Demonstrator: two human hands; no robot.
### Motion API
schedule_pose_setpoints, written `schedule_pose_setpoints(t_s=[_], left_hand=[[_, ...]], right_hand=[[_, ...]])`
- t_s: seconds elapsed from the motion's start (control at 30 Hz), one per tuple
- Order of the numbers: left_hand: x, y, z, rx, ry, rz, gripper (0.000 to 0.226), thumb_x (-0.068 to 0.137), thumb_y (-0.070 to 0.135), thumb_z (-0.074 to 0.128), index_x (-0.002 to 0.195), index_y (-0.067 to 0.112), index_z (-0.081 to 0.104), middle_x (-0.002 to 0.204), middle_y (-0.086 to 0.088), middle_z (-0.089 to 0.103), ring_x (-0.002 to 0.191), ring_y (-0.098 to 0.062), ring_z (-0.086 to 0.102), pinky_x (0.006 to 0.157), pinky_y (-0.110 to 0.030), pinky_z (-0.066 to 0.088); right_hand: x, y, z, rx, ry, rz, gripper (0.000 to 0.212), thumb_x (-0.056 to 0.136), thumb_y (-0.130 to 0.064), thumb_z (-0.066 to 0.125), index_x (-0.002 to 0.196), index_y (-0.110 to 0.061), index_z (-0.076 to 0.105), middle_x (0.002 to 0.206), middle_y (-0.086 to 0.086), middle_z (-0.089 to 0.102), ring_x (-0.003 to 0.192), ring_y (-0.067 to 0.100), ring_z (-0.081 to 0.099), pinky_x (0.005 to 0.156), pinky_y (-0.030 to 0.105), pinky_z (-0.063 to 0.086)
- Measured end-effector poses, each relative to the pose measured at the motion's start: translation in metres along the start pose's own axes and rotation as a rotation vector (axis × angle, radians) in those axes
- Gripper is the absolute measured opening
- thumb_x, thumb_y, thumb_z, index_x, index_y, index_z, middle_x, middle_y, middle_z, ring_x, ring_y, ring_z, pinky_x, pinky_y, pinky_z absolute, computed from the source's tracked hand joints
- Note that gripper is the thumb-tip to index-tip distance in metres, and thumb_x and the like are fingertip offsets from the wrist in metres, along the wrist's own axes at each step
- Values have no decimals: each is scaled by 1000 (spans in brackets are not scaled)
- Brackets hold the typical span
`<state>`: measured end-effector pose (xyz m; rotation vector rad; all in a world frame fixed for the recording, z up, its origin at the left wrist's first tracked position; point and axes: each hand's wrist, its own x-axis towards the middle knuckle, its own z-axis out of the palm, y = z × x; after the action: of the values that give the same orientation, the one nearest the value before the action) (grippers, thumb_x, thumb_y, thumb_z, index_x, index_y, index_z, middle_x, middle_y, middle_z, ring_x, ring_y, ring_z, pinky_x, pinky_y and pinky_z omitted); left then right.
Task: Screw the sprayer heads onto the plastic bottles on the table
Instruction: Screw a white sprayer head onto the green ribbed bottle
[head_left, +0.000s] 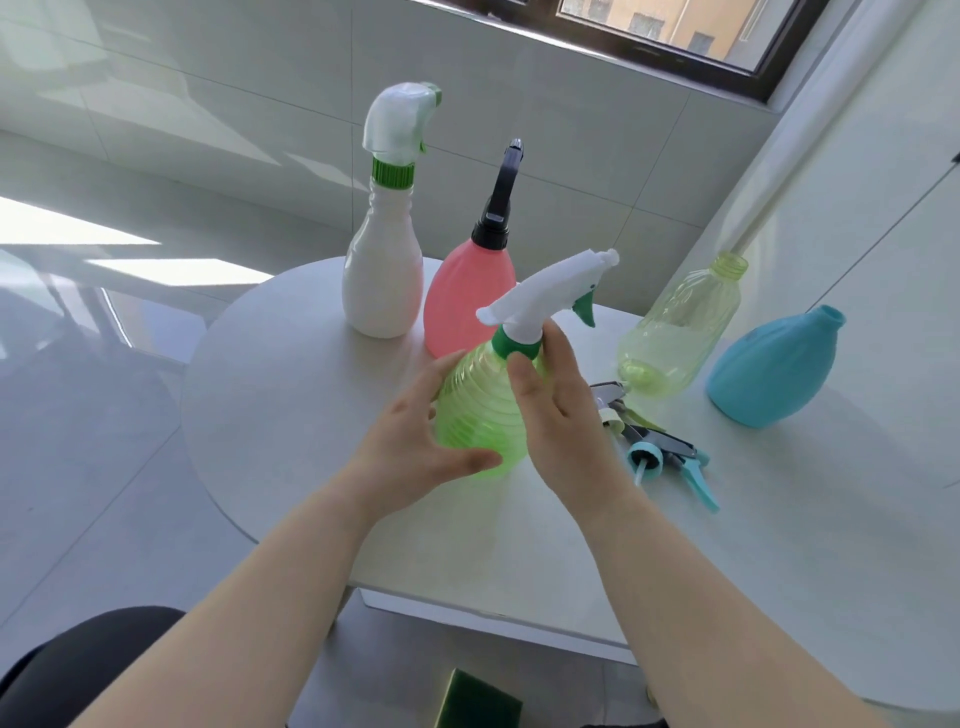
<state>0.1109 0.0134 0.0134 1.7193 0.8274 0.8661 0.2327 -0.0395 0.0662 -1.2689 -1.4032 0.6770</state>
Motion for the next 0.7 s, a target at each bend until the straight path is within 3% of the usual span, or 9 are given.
schedule_pose_setpoints(t_s=[0.07,0.17,0.27,0.33,0.43,0.5,0.6,0.7], left_hand=[[0,0,0,-11,5,3,83,56,14,82,113,51,34,112,28,49,105,5,52,80,1,38],[0,-1,-2,-14,-3,18,81,56,16,83,106,58,35,109,31,49,96,20,50,72,4,37],[-1,0,-6,-12,-7,-7,78,50,28,80,100,68,35,107,33,52,97,19,51,75,3,38],[1,0,-7,-7,-17,-16,77,48,31,78,100,70,35,107,33,53,99,17,51,77,2,38],[3,-1,-4,-3,-51,-3,80,49,30,78,106,64,34,113,32,50,102,16,50,79,2,37],[5,-2,-3,-8,-58,6,81,49,29,78,108,61,34,115,30,50,102,14,50,80,1,38],[4,-2,-4,-21,-56,8,81,49,28,79,109,60,34,116,28,51,102,13,51,78,1,38],[5,-3,-5,-31,-62,19,82,52,21,82,110,56,36,116,25,52,99,14,53,75,1,39]], right_hand=[[-1,2,-1,59,26,1,26,94,-17,36,112,-34,42,108,-25,50,96,-22,46,83,-2,32],[5,2,-2,227,107,54,24,87,-14,49,103,-31,56,101,-16,62,94,-8,56,87,10,43],[15,-1,-5,425,71,111,24,76,-6,61,83,-29,66,82,-16,70,82,-1,63,74,11,48],[18,-2,-6,436,36,121,28,75,0,62,74,-28,64,76,-15,69,77,2,62,69,13,49],[20,3,-8,203,20,137,24,78,-9,63,80,-30,52,81,-12,56,83,5,54,75,17,44],[19,3,-7,91,-16,104,21,81,-13,61,80,-31,50,76,-13,52,75,-3,50,72,11,41],[17,2,-7,51,-42,79,16,84,-19,57,84,-34,50,76,-14,53,67,-9,50,66,3,40],[14,4,-11,138,-154,81,17,83,-31,45,98,-40,49,93,-19,57,85,-13,52,77,2,40]])
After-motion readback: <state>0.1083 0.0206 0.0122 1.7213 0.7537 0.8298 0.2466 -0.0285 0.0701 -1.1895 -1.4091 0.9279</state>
